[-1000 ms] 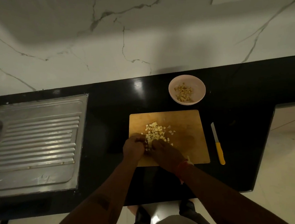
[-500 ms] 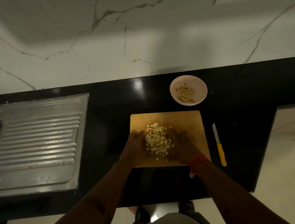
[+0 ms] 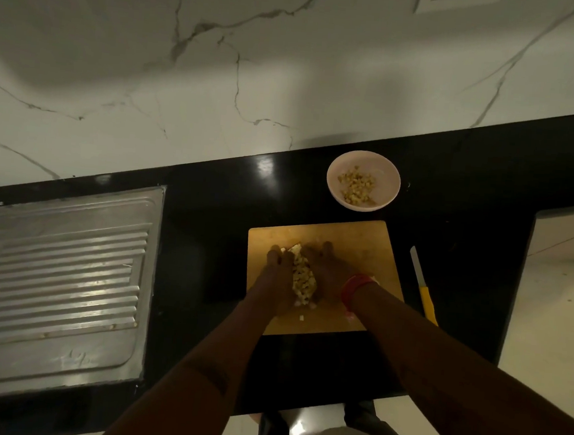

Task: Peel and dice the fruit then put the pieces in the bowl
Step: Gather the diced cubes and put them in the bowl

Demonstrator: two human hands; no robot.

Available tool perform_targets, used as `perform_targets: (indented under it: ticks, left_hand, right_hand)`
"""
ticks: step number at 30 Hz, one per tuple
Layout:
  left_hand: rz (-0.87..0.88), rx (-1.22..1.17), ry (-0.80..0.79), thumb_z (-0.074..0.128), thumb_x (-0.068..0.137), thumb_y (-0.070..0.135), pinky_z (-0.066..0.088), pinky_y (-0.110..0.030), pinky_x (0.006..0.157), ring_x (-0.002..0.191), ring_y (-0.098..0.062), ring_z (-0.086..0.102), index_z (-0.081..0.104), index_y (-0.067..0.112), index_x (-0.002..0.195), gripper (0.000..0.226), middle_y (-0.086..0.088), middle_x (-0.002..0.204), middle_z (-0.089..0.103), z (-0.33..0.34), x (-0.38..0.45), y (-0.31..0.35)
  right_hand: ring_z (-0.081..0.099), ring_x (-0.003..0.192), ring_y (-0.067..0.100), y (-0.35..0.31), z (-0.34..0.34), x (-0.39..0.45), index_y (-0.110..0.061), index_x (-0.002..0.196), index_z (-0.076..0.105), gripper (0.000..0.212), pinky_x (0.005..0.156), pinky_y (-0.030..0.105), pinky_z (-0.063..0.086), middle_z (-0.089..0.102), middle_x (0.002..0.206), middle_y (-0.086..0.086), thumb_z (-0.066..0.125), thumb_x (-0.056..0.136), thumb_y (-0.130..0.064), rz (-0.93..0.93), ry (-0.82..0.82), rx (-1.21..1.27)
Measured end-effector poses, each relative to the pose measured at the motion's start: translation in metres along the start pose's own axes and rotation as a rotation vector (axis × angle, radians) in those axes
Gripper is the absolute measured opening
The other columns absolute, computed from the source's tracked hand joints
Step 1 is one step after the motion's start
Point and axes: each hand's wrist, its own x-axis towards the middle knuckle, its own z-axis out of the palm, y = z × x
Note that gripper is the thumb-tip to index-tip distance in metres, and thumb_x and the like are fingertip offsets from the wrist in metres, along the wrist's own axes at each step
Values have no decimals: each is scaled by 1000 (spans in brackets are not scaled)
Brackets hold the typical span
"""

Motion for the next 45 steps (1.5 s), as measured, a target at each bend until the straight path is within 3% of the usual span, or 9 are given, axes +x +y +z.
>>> perform_targets:
  ticks: [4,9,13,19,22,26,34,41,45]
  left_hand:
    - [-22,2,34,88,70,17,53,-46,93,117,-42,55,34,4,141,90,-24,142,37,2,4,17]
    - [3,19,-22,84,81,26,29,-41,122,154,-34,15,11,5,159,109,-18,167,4,3,8,25]
    - [29,-54,7,77,88,23,23,-41,124,151,-31,23,30,4,152,82,-11,160,29,-2,6,37]
    - [32,-71,129,60,98,12,42,-18,105,134,-32,48,48,3,143,48,-18,146,49,-8,6,46]
    - [54,-106,111,65,96,21,36,-36,117,136,-26,48,49,8,141,49,-10,144,52,-13,5,51]
    - [-35,-232,102,66,91,5,50,-38,97,117,-32,60,53,8,132,43,-15,128,61,-11,6,57]
    - [17,-301,-13,68,94,14,45,-23,93,115,-18,58,46,16,127,40,-1,126,56,-10,15,61]
    - [38,-353,11,74,89,20,51,-29,88,102,-14,62,49,26,119,39,5,111,62,-14,23,74]
    - [78,-341,16,75,89,19,40,-11,71,93,-7,57,50,22,120,41,12,104,57,-17,32,85]
  right_hand:
    - [35,142,45,-3,0,5,-20,160,6,113,113,51,37,-3,163,23,85,78,-25,-12,21,16]
    - [43,135,38,-4,4,0,-13,152,26,90,107,48,44,31,152,17,80,82,-18,-56,133,100]
    - [52,123,33,5,0,-8,-9,137,45,60,100,42,44,53,134,14,76,85,-18,-51,210,180]
    - [58,115,31,11,-16,-20,-10,128,52,48,93,38,46,61,126,13,74,88,-26,-46,233,206]
    - [59,114,29,19,-22,-25,-11,127,54,44,93,34,44,61,127,12,72,90,-25,-63,244,258]
    - [58,116,27,25,-24,-31,-12,132,54,45,96,34,44,60,129,10,70,92,-27,-71,221,325]
    - [58,116,29,39,-28,-37,-9,131,57,47,99,38,46,61,129,12,72,90,-23,-59,239,370]
    - [60,112,28,54,-42,-45,-10,126,61,39,95,35,47,63,124,11,70,91,-24,-44,239,420]
    - [60,113,25,64,-53,-50,-11,126,61,38,90,29,44,63,124,9,71,92,-25,-27,258,416]
